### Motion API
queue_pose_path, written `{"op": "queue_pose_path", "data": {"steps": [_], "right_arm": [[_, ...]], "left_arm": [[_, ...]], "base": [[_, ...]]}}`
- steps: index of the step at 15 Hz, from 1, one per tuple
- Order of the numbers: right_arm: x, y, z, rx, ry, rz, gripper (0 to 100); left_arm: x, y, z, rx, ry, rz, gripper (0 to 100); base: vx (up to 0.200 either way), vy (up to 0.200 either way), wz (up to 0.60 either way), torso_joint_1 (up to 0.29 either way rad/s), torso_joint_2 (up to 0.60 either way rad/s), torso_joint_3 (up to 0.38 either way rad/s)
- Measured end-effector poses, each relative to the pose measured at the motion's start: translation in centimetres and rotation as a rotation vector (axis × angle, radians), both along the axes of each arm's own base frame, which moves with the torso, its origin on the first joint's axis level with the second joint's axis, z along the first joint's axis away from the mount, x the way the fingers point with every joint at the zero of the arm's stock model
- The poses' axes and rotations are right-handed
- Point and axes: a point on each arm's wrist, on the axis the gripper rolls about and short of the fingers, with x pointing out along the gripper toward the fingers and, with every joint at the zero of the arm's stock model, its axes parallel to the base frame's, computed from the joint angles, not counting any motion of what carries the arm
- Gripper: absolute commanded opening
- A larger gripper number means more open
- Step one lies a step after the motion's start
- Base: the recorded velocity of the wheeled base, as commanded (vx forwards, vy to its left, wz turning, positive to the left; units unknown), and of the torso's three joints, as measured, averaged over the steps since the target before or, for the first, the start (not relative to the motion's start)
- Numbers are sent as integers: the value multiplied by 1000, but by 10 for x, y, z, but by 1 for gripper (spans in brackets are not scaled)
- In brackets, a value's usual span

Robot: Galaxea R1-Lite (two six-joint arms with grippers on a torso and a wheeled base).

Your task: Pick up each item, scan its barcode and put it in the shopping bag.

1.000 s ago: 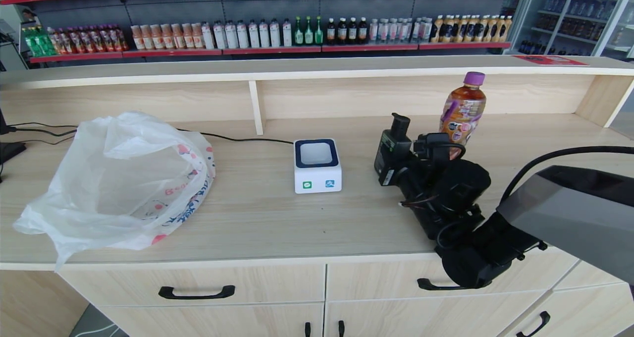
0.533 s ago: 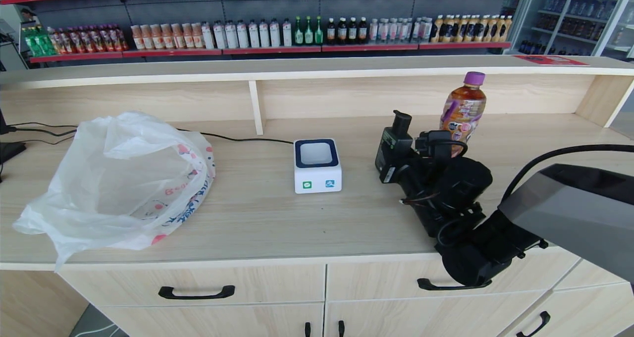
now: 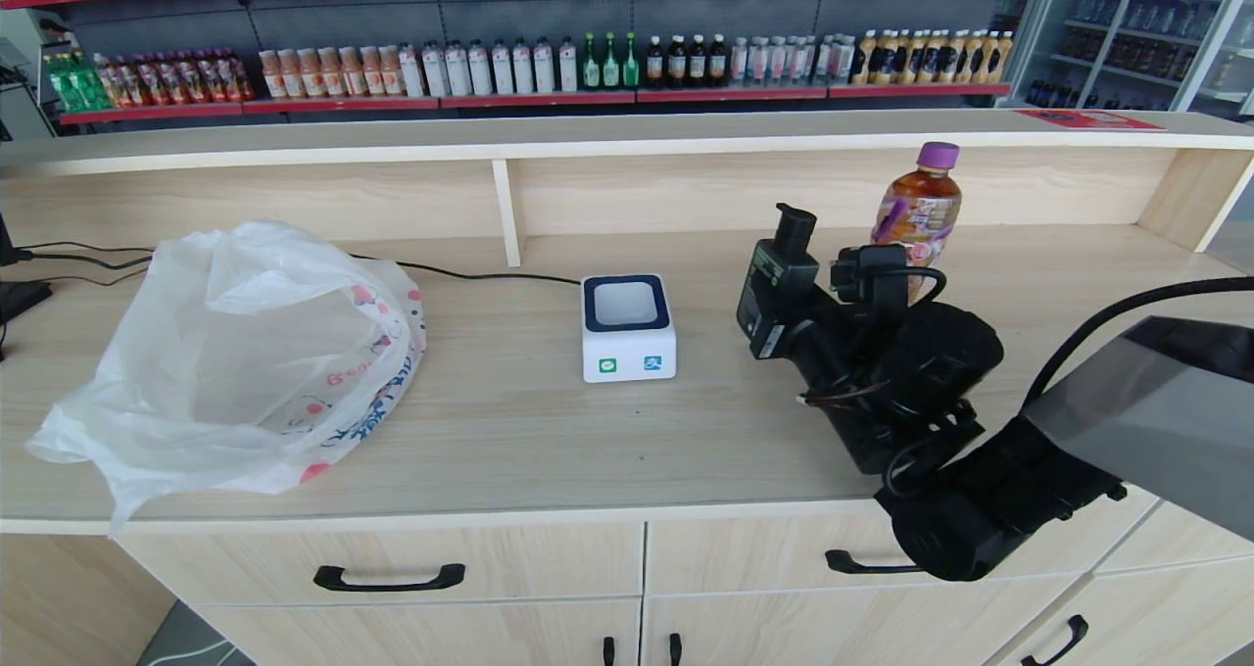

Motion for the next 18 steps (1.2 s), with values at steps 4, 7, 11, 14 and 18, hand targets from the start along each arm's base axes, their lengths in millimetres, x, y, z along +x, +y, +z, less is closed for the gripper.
{"op": "queue_pose_path", "data": {"steps": [4,7,11,14,18], "right_arm": [[-25,7,23,47,-31,58,0],[-60,22,38,72,-38,148,0],[-97,7,63,131,-64,147,0],[-129,2,75,153,-77,205,0],[-166,17,84,181,-87,344,0]], "left_arm": [[0,0,0,0,0,0,100],[0,0,0,0,0,0,100],[0,0,0,0,0,0,100],[0,0,0,0,0,1,100],[0,0,0,0,0,0,100]], "base": [[0,0,0,0,0,0],[0,0,0,0,0,0],[0,0,0,0,0,0],[0,0,0,0,0,0],[0,0,0,0,0,0]]}}
